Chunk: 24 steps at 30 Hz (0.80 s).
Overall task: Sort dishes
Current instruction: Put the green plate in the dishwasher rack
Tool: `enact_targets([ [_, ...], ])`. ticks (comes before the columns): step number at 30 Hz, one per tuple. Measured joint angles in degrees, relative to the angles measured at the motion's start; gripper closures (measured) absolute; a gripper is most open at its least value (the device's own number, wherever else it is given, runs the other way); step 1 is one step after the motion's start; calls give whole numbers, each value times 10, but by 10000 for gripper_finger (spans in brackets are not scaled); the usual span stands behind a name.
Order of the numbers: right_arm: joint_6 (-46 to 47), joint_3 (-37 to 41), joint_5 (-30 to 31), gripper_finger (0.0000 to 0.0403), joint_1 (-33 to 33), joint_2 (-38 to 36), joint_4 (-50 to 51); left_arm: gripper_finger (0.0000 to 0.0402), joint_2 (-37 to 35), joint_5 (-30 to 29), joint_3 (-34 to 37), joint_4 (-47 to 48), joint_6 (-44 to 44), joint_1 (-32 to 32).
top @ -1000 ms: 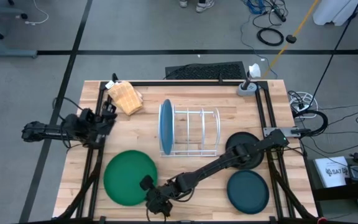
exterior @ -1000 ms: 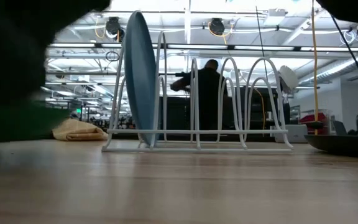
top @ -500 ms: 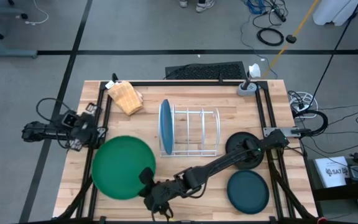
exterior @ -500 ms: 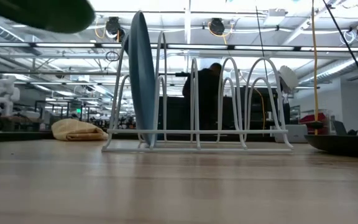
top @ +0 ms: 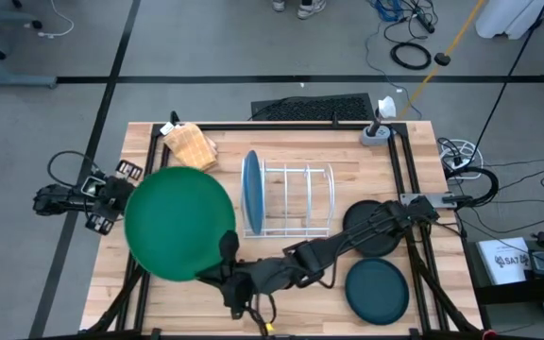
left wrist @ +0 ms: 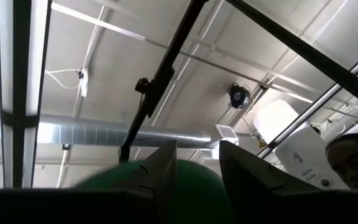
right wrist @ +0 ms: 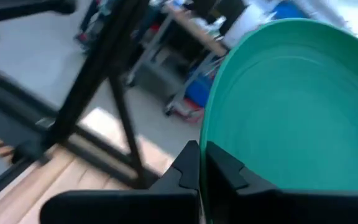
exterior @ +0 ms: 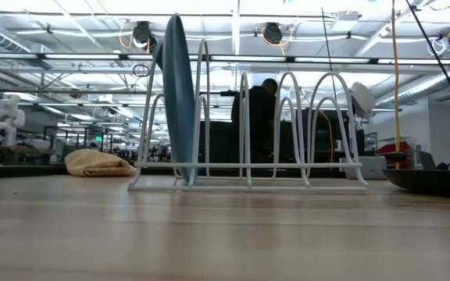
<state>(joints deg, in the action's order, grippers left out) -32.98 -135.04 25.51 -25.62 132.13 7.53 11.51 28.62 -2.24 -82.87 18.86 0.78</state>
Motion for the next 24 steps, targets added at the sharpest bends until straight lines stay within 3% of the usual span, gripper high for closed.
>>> enact_targets([
  [10, -69, 1, 75, 403, -3, -28, -128, 269, 0, 2, 0, 27, 2, 0],
  [24, -97, 1, 150, 403, 0, -91, -69, 269, 0, -1, 0, 57, 19, 0],
])
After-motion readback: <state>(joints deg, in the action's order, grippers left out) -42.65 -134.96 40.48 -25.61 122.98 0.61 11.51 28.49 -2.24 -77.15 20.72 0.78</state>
